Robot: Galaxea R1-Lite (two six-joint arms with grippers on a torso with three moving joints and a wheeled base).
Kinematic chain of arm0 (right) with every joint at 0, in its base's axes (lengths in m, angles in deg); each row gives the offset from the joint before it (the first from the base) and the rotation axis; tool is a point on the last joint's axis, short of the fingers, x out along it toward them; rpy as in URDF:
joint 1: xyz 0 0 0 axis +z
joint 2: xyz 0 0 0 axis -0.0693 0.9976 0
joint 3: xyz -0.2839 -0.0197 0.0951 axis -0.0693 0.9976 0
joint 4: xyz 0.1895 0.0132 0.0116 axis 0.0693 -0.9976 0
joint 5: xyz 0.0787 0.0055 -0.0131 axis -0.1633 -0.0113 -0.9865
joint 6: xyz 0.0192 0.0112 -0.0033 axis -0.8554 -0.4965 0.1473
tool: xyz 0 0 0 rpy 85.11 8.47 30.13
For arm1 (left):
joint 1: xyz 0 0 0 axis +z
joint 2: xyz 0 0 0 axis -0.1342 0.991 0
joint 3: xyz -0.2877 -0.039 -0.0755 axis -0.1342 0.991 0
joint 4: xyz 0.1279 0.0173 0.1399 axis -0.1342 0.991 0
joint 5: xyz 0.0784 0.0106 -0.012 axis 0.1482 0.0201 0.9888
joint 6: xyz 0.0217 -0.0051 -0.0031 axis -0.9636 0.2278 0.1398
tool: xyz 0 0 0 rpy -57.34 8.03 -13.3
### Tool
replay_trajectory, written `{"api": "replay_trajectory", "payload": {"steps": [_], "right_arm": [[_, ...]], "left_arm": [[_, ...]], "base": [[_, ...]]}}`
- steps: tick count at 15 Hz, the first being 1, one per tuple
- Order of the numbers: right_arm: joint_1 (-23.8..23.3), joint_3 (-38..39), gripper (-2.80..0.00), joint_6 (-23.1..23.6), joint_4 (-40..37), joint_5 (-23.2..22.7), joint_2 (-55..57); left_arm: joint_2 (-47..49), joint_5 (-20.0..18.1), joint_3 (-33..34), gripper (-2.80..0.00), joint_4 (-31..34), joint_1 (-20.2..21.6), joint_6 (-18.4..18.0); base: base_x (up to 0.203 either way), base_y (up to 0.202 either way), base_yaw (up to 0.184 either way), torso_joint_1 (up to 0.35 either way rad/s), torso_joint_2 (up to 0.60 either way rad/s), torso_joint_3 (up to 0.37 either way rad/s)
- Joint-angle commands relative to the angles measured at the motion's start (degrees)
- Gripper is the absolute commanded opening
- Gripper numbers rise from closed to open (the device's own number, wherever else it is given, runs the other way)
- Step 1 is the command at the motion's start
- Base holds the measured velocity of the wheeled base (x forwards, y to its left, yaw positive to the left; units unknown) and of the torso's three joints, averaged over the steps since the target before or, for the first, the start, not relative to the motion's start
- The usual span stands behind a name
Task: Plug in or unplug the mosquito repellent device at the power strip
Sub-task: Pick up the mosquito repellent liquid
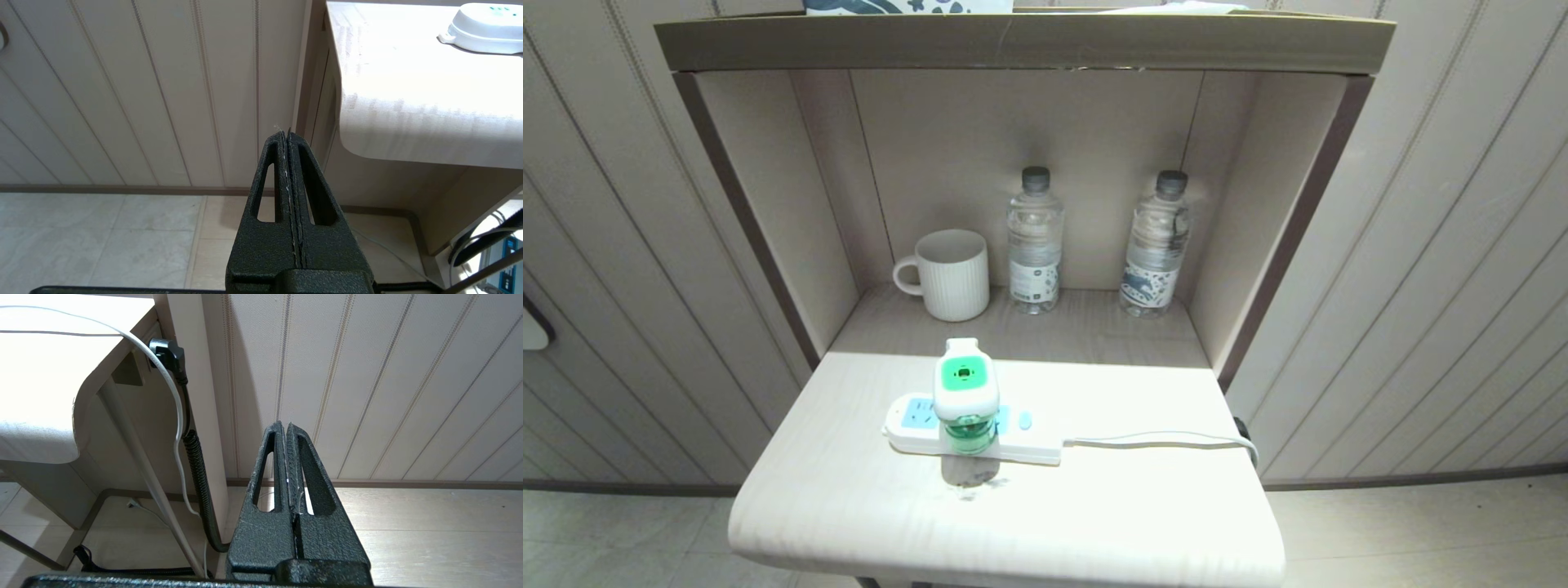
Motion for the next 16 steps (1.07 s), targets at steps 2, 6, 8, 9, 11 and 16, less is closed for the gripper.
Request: {"api": "replay_trajectory", "payload": {"steps": [2, 6, 8, 9, 11, 16], "right_arm": [[0.0, -0.1, -2.80, 0.0, 0.0, 0.0, 0.1], [0.0, -0.1, -2.80, 0.0, 0.0, 0.0, 0.1], [0.0, -0.1, -2.80, 0.0, 0.0, 0.0, 0.0], [0.0, 0.0, -2.80, 0.0, 0.0, 0.0, 0.1], [0.0, 0.0, -2.80, 0.0, 0.0, 0.0, 0.1], [0.0, 0.0, -2.80, 0.0, 0.0, 0.0, 0.0]], "left_arm": [[0.1, 0.0, 0.0, -2.80, 0.0, 0.0, 0.0], [0.1, 0.0, 0.0, -2.80, 0.0, 0.0, 0.0], [0.1, 0.0, 0.0, -2.80, 0.0, 0.0, 0.0], [0.1, 0.0, 0.0, -2.80, 0.0, 0.0, 0.0], [0.1, 0.0, 0.0, -2.80, 0.0, 0.0, 0.0], [0.1, 0.0, 0.0, -2.80, 0.0, 0.0, 0.0]], "base": [[0.000, 0.000, 0.000, 0.000, 0.00, 0.000], [0.004, -0.009, 0.126, 0.001, 0.00, 0.003], [0.002, -0.009, 0.163, 0.002, 0.01, 0.002], [0.003, -0.013, 0.119, 0.005, 0.00, 0.002], [0.001, -0.002, 0.035, 0.001, 0.00, 0.001], [0.000, 0.000, 0.000, 0.000, 0.00, 0.000]]}}
